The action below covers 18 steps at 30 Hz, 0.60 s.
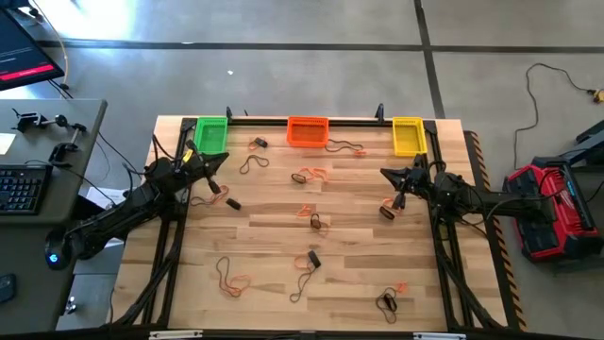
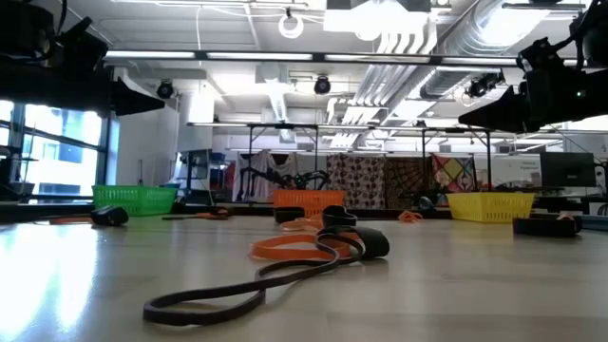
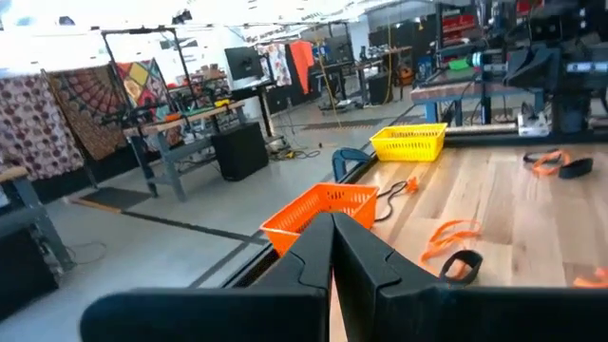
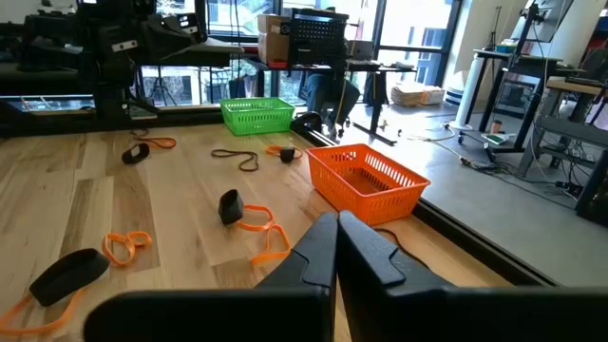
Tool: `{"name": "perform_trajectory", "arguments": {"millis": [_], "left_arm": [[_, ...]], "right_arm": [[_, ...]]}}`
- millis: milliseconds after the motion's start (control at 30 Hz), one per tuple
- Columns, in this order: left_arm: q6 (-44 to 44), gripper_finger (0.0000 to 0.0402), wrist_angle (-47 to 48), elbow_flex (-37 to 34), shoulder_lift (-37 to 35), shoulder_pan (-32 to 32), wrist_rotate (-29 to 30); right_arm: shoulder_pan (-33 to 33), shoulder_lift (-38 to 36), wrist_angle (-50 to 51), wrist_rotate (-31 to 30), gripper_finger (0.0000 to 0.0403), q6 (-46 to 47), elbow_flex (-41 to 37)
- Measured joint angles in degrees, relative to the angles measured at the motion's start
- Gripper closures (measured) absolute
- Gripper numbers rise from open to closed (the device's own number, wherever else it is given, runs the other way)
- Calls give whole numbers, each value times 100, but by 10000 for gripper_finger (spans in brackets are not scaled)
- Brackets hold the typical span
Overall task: Sort rubber bands into baskets
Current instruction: Put the bottom left blue rubber band into the orange bin
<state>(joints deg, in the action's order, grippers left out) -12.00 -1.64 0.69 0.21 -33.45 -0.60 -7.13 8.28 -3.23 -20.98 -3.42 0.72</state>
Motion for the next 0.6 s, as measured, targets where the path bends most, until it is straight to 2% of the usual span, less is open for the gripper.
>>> {"name": "perform_trajectory", "arguments": {"millis": [233,433,600], "left_arm": [[716,401,-518,0,0,0,-85],[659,401,-564,0,0,7,-93],[928,401,-591,71,36,17,-572]], "right_arm": [[0,0,1,0,402,0,1],[-1,0,0,-1,402,-1,1],[1,0,0,0,402,0,1]]}}
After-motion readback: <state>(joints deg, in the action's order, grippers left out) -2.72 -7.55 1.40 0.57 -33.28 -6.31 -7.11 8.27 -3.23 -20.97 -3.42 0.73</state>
